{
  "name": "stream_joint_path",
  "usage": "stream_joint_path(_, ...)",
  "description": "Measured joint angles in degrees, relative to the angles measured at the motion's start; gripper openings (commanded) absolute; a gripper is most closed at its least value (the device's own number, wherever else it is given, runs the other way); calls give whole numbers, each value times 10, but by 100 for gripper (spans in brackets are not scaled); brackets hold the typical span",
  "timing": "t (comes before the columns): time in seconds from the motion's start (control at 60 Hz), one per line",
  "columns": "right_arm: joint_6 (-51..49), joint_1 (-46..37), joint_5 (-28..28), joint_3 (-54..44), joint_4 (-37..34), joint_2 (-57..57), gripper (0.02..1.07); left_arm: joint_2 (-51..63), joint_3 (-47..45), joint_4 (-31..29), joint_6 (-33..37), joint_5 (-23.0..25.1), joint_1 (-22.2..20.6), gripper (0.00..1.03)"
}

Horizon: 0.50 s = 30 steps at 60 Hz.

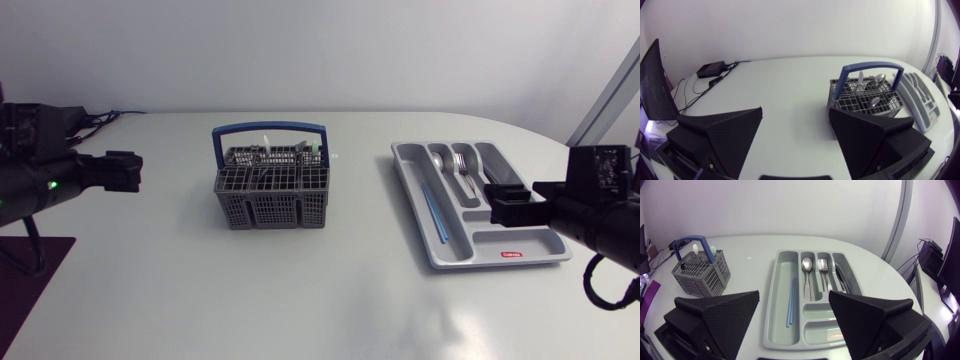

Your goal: Unload the cutlery basket into the drawer organizer.

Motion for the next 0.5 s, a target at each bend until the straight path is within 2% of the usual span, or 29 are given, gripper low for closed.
stream_joint_path(0.117,-4,0,-31,38,-39,40,102,86,55,-34,46,-10,-12,97)
stream_joint_path(0.283,-41,3,-80,69,-75,83,102,157,96,-40,120,-9,-33,99)
stream_joint_path(0.383,-81,14,-84,87,-84,118,102,197,117,-29,150,23,-37,99)
stream_joint_path(0.5,-106,24,-88,109,-88,158,102,261,162,-38,169,96,-28,99)
